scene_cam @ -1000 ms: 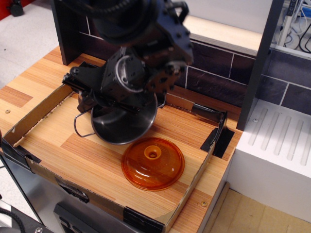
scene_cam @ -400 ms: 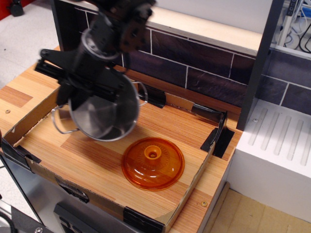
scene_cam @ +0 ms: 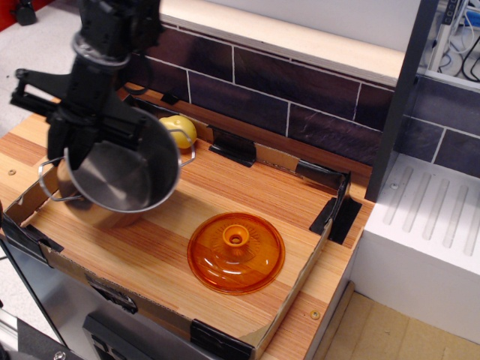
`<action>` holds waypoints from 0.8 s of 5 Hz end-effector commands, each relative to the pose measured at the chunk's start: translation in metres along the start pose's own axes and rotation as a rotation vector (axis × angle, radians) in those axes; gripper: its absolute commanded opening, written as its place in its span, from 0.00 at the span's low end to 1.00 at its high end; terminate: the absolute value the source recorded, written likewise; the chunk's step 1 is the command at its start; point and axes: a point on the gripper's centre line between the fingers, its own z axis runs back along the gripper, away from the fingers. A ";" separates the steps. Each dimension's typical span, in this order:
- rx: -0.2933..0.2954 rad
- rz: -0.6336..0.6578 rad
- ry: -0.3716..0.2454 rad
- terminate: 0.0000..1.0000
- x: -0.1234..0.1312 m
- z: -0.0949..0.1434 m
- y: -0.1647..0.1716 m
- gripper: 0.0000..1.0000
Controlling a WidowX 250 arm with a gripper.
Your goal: Upright metal pot
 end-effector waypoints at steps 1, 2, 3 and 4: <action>-0.026 -0.002 0.035 0.00 0.020 -0.020 0.013 0.00; -0.028 -0.003 0.003 0.00 0.022 -0.027 0.014 1.00; -0.021 -0.010 -0.051 0.00 0.023 -0.024 0.018 1.00; -0.017 -0.002 -0.078 0.00 0.024 -0.021 0.021 1.00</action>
